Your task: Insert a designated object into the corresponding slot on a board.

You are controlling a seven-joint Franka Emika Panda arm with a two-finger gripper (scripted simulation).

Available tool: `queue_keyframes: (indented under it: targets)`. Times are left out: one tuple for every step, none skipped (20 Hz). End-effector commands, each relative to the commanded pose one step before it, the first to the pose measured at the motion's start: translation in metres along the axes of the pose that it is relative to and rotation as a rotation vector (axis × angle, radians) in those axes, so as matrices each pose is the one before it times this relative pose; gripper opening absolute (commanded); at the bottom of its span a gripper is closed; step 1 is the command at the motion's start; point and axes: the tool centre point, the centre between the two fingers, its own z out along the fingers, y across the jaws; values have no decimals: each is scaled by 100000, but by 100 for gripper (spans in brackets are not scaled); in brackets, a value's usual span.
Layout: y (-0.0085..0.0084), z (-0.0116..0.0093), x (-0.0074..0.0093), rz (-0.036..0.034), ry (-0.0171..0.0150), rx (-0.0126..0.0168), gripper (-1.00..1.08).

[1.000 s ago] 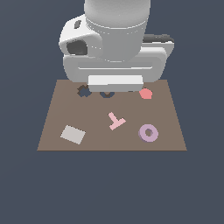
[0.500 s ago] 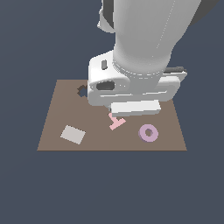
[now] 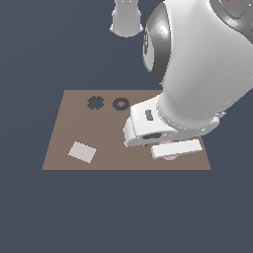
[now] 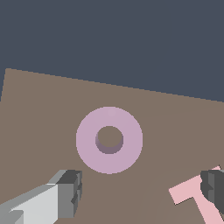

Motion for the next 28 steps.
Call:
queue_keyframes:
  targets:
    - [-762, 813, 770, -1270, -75, 59, 100]
    - [-251, 263, 231, -418, -59, 25, 100]
    - [-224, 235, 208, -374, -53, 22, 100]
    - [-198, 207, 186, -331, -47, 19, 100]
    - [-175, 181, 164, -294, -41, 16, 100]
    - [-152, 155, 143, -256, -36, 14, 100]
    - [-124, 128, 122, -211, -29, 11, 100]
    - [-101, 103, 102, -174, -24, 8, 100]
    - [-78, 79, 83, -137, -19, 6, 100]
    - [-62, 57, 64, -108, -15, 4, 100]
    - [-37, 35, 45, -68, -9, 2, 100]
    - [-28, 19, 27, -48, -6, 1, 100]
    - [2, 4, 8, 0, 0, 0, 100]
    - [0, -18, -76, 28, -38, 13, 100]
    - [1, 41, 2, 0, 0, 0, 100]
    - [2, 122, 6, 0, 0, 0, 100]
    - [3, 204, 9, 0, 0, 0, 100]
    - [4, 286, 11, 0, 0, 0, 100]
    - [5, 368, 13, 0, 0, 0, 100]
    - [5, 368, 10, 0, 0, 0, 100]
    - [-23, 266, 6, -37, 28, -13, 100]
    - [3, 205, 4, 0, 0, 0, 100]
    - [2, 123, 2, 0, 0, 0, 100]
    - [1, 41, 1, 0, 0, 0, 100]
    - [0, 0, 0, 0, 0, 0, -100]
    - [0, 0, 0, 0, 0, 0, -100]
    - [0, 0, 0, 0, 0, 0, -100]
    - [0, 0, 0, 0, 0, 0, -100]
